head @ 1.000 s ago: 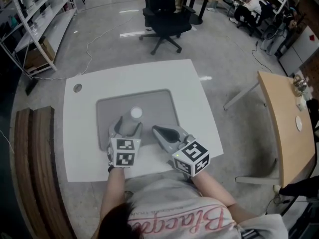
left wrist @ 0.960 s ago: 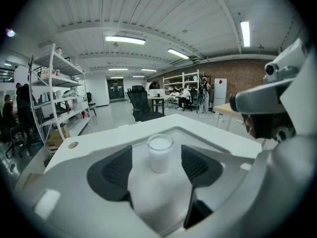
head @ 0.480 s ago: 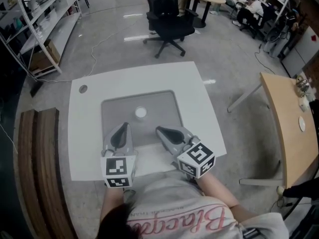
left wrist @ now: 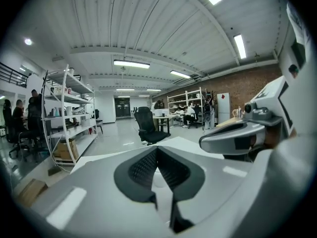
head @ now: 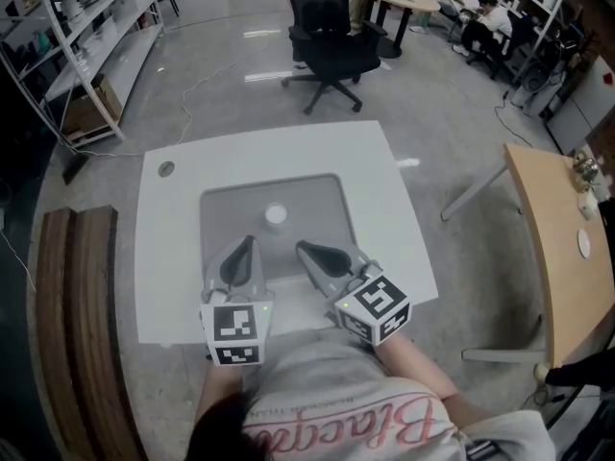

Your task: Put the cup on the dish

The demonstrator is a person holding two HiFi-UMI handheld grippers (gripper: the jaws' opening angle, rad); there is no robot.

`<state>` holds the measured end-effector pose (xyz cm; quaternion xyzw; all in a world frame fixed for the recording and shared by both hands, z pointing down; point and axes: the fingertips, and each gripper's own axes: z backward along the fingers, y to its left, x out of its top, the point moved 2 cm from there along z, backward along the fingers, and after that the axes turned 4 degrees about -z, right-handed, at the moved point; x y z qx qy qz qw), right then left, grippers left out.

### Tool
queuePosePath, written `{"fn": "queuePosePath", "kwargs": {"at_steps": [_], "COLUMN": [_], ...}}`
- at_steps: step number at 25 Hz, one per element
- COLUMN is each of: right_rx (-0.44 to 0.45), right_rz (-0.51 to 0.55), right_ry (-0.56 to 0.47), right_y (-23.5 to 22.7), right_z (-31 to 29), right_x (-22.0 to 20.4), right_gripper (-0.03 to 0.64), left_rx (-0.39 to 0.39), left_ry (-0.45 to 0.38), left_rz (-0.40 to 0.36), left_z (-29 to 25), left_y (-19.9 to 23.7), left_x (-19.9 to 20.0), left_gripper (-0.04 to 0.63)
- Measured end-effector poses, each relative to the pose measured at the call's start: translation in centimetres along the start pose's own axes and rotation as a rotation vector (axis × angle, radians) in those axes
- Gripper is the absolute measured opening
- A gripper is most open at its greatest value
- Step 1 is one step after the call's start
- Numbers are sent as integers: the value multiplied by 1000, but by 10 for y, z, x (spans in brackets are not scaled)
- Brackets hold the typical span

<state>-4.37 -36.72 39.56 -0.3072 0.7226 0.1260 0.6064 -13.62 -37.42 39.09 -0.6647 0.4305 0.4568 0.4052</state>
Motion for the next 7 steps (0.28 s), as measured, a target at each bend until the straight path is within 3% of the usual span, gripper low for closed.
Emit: {"fn": "queuePosePath", "kwargs": {"at_steps": [7], "right_rx": [-81], "right_rz": [5], "right_ry": [21], "right_y": [0], "right_z": [-4], "right_x": [0], "right_gripper": [1], "left_rx": [22], "left_ry": [30], "left_rz": [-14], "left_z": [2], "left_y": [-5], "left_x": [-1], "left_gripper": [-2]}}
